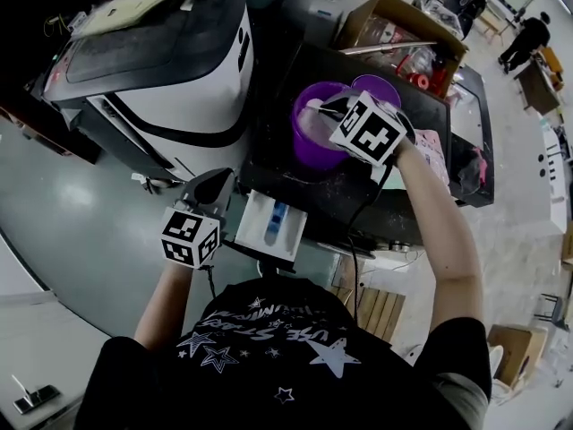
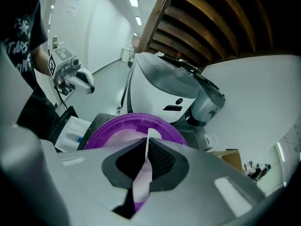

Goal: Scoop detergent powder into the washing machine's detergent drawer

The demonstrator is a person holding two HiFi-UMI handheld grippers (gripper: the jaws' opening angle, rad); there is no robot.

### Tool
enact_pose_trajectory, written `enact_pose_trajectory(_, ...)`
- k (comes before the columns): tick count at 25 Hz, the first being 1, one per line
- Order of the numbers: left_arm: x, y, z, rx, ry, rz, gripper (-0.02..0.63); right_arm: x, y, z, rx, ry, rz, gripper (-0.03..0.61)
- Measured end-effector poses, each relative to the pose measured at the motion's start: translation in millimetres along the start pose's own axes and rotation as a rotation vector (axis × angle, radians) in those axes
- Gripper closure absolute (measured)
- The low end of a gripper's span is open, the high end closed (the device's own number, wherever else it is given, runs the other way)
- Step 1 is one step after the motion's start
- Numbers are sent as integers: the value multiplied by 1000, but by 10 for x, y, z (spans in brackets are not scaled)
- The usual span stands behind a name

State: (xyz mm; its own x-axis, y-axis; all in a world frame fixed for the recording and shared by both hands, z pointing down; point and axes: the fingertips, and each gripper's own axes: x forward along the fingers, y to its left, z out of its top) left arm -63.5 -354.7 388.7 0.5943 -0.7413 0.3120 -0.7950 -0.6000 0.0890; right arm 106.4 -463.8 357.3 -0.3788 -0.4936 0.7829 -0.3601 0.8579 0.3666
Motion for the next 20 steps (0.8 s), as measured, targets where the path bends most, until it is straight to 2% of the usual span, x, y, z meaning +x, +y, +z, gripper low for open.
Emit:
enact_pose_trajectory(4, 21, 6, -9, -1, -5, 11, 612, 183, -47, -68, -52, 100, -10, 541)
enact_pose_trajectory(11, 14, -26, -139, -22, 8, 19, 612, 309, 77, -40, -153, 115, 42, 543)
enact_pose_trajectory(15, 3, -36, -166, -23, 12, 23, 612, 318, 182, -23, -232, 111, 106, 541)
enact_pose_trajectory(20, -27, -46, -202, -27, 18, 25, 612, 327, 328, -126, -255, 154, 224, 541)
